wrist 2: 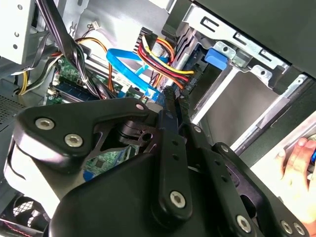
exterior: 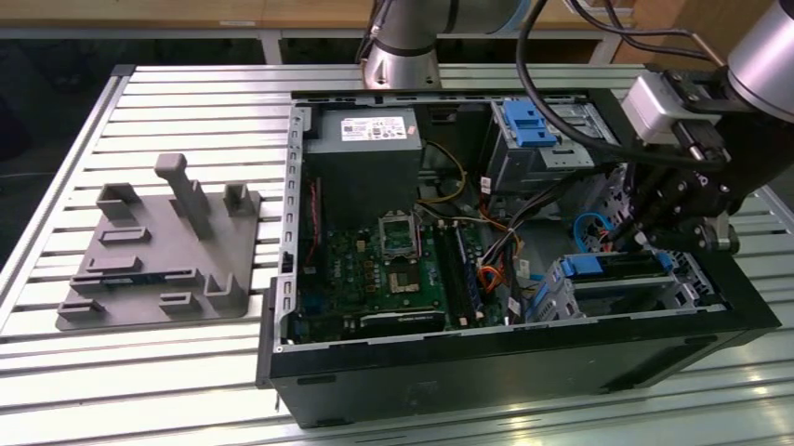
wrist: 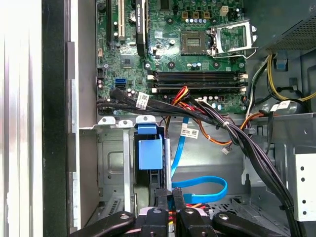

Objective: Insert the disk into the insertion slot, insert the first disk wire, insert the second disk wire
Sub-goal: 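Insert the second disk wire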

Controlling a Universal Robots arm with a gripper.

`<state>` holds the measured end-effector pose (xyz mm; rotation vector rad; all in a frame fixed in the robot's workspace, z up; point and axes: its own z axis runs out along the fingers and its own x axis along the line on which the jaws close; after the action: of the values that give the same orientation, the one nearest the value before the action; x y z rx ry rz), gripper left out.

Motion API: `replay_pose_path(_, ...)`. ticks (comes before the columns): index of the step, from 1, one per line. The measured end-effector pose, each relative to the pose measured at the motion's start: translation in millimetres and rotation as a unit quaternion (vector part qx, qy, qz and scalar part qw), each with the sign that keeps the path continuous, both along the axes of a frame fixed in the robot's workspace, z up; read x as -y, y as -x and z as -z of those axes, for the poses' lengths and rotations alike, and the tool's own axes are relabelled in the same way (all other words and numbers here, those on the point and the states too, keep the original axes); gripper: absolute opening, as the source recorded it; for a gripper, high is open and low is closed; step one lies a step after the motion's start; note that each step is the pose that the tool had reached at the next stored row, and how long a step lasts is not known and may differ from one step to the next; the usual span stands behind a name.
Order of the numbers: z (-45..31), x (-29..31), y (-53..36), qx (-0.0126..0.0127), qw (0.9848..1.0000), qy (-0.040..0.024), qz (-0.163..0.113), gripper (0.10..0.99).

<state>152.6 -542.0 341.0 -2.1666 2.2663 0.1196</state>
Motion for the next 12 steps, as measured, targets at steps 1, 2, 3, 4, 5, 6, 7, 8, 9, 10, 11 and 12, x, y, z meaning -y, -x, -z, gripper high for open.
replay_pose_path(1, 0.0, 0.3, 0.0, 0.0000, 1.0000, 0.0000, 0.000, 0.157)
replay_pose_path(2, 0.0, 0.7, -0.1, 0.0000, 1.0000, 0.0000, 0.000, 0.157)
replay_pose_path(3, 0.1, 1.0, -0.2, 0.0000, 1.0000, -0.0001, 0.000, 0.157)
replay_pose_path(4, 0.0, 1.3, -0.4, 0.0000, 1.0000, 0.0000, 0.000, 0.157)
replay_pose_path(5, 0.1, 1.6, -0.6, 0.0000, 1.0000, -0.0001, 0.000, 0.157)
replay_pose_path(6, 0.0, 2.1, -0.8, 0.0000, 1.0000, 0.0000, 0.000, 0.157)
replay_pose_path(7, 0.1, 2.5, -1.0, 0.0000, 1.0000, -0.0001, 0.000, 0.157)
replay_pose_path(8, 0.1, 2.9, -1.1, 0.0000, 1.0000, 0.0000, 0.000, 0.157)
replay_pose_path(9, 0.1, 3.4, -1.2, 0.0000, 1.0000, -0.0001, 0.000, 0.157)
replay_pose_path(10, 0.1, 3.8, -1.2, 0.0000, 1.0000, 0.0000, 0.000, 0.157)
replay_pose_path(11, 0.1, 4.2, -1.2, 0.0000, 1.0000, 0.0000, 0.000, 0.157)
replay_pose_path(12, 0.2, 4.5, -1.2, 0.0000, 1.0000, 0.0000, 0.000, 0.157)
